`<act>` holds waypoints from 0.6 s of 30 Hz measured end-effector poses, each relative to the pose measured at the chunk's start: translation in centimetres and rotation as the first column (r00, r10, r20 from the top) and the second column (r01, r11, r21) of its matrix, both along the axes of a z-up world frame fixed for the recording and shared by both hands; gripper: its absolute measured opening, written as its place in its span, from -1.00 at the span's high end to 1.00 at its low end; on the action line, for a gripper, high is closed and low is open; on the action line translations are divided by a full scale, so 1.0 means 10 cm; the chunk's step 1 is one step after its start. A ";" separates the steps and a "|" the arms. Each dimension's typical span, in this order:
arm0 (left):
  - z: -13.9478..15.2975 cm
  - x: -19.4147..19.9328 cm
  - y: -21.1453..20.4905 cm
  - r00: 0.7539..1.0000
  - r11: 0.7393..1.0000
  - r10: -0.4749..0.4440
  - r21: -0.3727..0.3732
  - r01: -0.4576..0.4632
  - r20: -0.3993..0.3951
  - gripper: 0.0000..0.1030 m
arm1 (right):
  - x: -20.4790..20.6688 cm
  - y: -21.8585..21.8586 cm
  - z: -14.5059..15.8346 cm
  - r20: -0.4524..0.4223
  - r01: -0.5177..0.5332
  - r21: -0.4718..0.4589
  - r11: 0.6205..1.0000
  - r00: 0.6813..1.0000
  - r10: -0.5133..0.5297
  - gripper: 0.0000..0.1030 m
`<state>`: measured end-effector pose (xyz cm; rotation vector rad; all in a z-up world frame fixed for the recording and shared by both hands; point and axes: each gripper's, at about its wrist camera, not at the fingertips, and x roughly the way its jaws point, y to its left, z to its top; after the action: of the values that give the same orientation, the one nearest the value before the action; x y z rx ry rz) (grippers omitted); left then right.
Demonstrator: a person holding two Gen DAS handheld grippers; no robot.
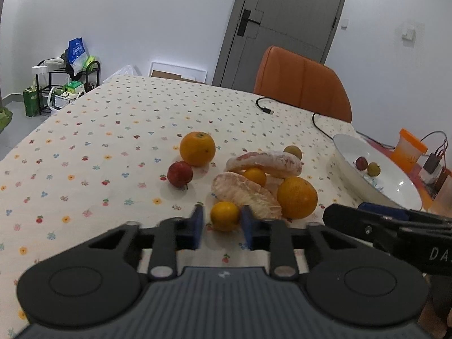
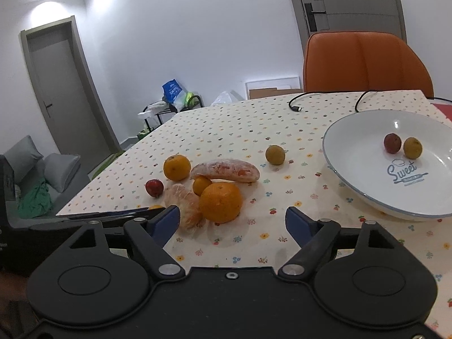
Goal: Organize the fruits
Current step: 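Grasp the small mandarin with the left tool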
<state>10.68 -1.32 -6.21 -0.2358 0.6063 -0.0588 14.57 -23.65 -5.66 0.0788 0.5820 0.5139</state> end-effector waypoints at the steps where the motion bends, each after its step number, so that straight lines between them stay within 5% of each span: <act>1: 0.01 0.00 0.00 1.000 1.000 0.006 0.003 -0.006 0.000 0.60 | 0.01 0.00 0.00 0.002 -0.003 0.001 1.000 1.000 0.003 -0.57; 12: 0.09 -0.07 0.11 0.997 0.997 0.073 0.022 -0.073 0.034 0.60 | 0.23 0.18 0.00 0.001 -0.049 -0.020 0.999 0.999 0.049 -0.54; 18: 0.10 -0.10 0.21 0.995 0.995 0.095 0.027 -0.096 0.026 0.60 | 0.29 0.31 -0.05 -0.012 -0.057 -0.034 0.998 0.998 0.057 -0.35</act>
<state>9.69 0.80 -5.21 -0.2361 0.5705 0.0389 17.48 -20.51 -6.14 0.0326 0.6047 0.5590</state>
